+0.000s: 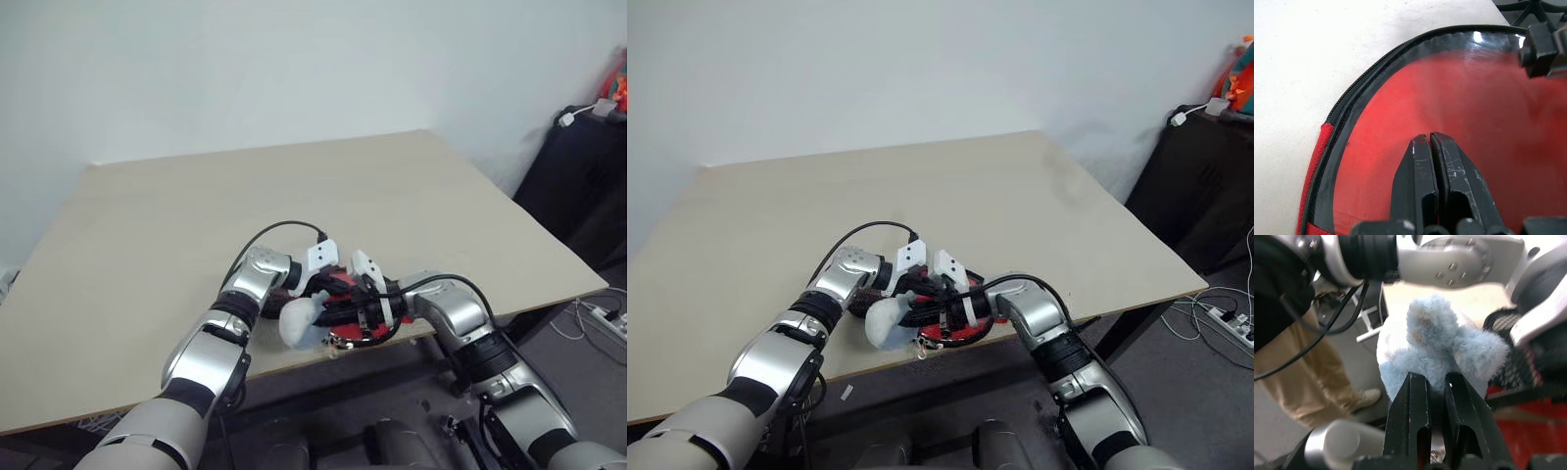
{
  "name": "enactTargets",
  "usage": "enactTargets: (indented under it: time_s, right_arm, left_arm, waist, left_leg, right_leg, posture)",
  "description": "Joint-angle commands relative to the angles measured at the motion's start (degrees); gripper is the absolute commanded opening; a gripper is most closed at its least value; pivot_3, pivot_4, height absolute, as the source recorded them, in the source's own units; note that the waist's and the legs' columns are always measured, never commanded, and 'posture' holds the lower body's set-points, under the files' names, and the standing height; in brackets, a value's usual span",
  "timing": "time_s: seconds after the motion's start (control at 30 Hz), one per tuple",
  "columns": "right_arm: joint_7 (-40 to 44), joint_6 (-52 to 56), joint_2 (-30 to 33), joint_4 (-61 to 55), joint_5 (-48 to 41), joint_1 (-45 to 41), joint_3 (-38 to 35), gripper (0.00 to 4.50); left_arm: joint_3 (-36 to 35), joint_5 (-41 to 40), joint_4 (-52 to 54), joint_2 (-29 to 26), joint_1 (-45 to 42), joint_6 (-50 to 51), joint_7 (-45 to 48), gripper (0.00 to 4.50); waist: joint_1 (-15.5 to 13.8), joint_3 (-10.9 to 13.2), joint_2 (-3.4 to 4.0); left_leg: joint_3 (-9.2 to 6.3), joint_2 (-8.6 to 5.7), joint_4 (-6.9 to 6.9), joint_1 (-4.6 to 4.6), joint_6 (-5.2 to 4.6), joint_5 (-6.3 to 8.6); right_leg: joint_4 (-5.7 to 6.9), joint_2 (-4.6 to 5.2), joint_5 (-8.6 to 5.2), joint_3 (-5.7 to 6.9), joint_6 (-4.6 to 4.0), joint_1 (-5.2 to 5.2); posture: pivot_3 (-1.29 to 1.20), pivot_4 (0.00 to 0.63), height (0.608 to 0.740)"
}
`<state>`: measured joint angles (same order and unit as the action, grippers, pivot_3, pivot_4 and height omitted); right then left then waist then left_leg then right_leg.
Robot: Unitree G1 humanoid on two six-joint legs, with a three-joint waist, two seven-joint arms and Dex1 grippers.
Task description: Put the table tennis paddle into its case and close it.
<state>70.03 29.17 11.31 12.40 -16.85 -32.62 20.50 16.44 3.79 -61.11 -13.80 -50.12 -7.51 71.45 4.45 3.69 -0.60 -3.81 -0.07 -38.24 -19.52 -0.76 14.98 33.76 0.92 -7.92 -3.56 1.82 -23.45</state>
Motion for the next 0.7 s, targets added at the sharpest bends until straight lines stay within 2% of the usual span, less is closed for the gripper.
enactTargets:
  time_s: [0.03,0.7]
  right_arm:
    - [-1.45,-3.16,-2.43,-0.45,-1.35,-2.78,-2.13,0.01]
    - [-9.81,-16.95,-10.18,8.47,5.95,-2.69,0.21,0.01]
  left_arm:
    - [1.48,2.58,-1.56,-0.05,0.80,1.12,0.13,0.00]
    - [-0.49,0.96,-1.94,0.57,-0.27,1.65,-1.69,0.00]
  waist:
    - [0.02,0.00,0.00]
    - [1.40,-0.01,-0.01]
  left_leg:
    - [0.00,0.00,0.00,0.00,0.00,0.00]
    - [-0.06,-0.01,0.00,-0.01,-0.01,-0.01]
  right_leg:
    - [0.00,0.00,0.00,0.00,0.00,0.00]
    - [0.01,0.02,0.02,0.02,0.02,0.02]
  posture:
    - [0.00,0.000,0.740]
    - [0.00,0.000,0.740]
